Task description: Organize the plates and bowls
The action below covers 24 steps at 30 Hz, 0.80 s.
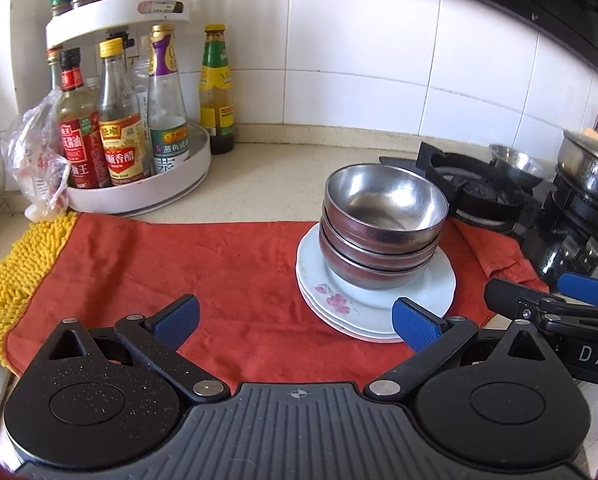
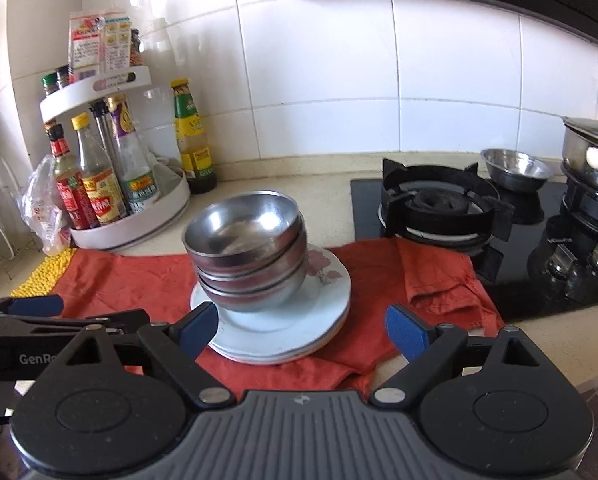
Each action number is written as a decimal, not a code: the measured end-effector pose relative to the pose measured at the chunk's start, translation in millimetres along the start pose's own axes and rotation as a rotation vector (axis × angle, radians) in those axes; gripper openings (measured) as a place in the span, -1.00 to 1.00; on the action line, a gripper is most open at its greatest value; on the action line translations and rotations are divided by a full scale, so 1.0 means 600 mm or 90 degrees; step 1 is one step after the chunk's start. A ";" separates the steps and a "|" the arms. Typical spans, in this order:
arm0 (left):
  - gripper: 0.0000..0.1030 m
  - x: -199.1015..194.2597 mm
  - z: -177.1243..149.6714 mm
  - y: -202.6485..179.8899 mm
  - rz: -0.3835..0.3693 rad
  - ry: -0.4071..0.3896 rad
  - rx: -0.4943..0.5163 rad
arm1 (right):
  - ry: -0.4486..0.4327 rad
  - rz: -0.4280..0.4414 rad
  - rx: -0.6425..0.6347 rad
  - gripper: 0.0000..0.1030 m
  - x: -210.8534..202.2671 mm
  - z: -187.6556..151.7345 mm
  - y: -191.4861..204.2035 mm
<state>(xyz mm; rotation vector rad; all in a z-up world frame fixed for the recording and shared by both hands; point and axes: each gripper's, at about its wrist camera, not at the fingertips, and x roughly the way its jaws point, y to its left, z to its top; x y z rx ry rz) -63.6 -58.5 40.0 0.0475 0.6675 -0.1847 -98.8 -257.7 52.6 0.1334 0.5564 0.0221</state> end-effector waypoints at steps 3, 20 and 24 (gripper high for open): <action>1.00 0.006 0.002 -0.011 0.014 0.016 0.021 | 0.012 -0.001 0.004 0.77 0.001 -0.003 -0.004; 0.99 0.018 -0.006 -0.032 0.004 0.055 0.002 | 0.019 0.011 -0.005 0.77 -0.007 -0.004 -0.018; 0.98 0.017 -0.009 -0.037 0.001 0.047 0.003 | 0.018 0.014 -0.005 0.77 -0.010 -0.005 -0.022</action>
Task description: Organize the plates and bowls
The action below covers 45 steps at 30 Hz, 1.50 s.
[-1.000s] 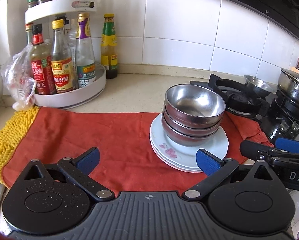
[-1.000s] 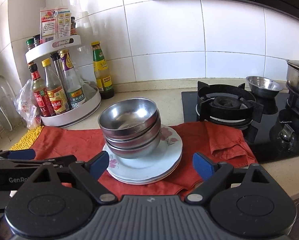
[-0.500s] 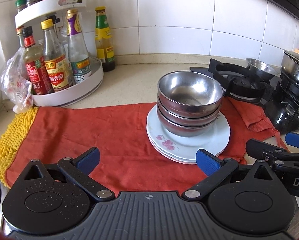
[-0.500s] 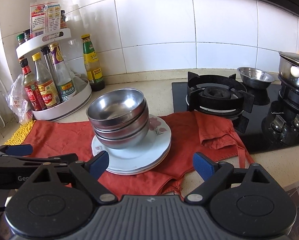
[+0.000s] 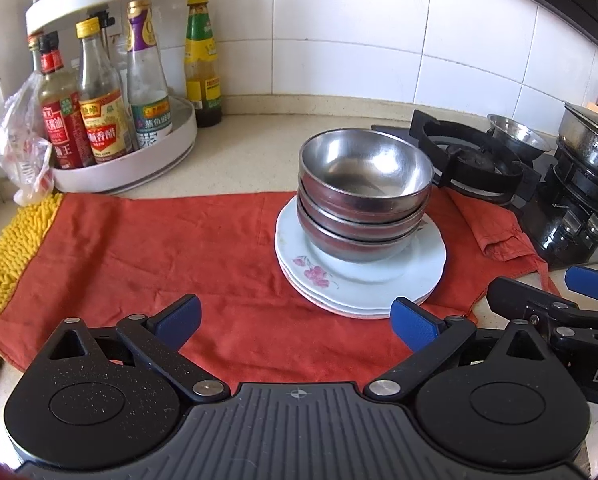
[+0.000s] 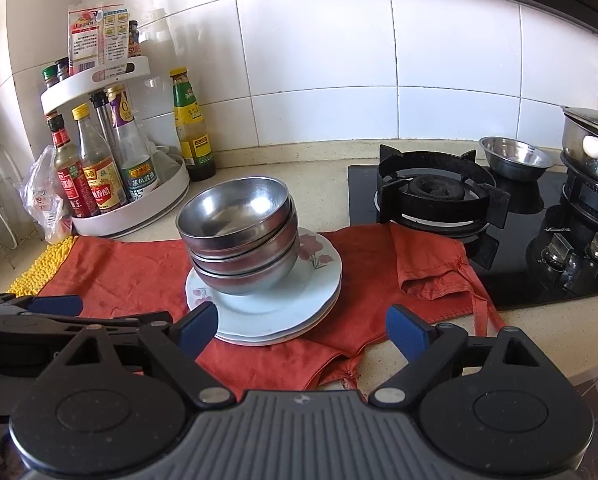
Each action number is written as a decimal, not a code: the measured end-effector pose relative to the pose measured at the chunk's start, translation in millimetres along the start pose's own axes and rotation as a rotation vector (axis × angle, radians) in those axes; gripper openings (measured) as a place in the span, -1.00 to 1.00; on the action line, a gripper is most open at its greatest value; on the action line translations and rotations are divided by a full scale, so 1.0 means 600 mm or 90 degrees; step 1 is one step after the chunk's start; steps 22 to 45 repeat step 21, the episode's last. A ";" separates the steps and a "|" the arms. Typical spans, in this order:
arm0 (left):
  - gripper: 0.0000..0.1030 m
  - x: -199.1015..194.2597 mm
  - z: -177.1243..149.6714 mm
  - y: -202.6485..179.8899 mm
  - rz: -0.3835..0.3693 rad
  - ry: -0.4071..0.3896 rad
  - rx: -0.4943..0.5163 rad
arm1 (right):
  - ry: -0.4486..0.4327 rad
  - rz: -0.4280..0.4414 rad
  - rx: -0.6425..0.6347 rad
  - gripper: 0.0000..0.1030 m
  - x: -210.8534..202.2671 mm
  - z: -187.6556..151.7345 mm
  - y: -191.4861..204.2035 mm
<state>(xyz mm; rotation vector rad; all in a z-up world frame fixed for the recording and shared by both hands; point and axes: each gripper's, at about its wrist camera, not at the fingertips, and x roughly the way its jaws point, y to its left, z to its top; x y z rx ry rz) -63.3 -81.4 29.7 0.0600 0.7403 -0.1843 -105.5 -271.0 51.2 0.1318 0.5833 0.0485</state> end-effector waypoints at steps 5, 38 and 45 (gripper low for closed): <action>1.00 -0.002 0.001 -0.006 0.003 -0.007 0.000 | -0.002 0.002 0.000 0.77 -0.001 0.001 -0.005; 1.00 -0.004 0.000 -0.008 0.004 -0.032 0.014 | 0.001 0.008 0.006 0.78 -0.002 -0.001 -0.009; 1.00 -0.004 0.000 -0.008 0.004 -0.032 0.014 | 0.001 0.008 0.006 0.78 -0.002 -0.001 -0.009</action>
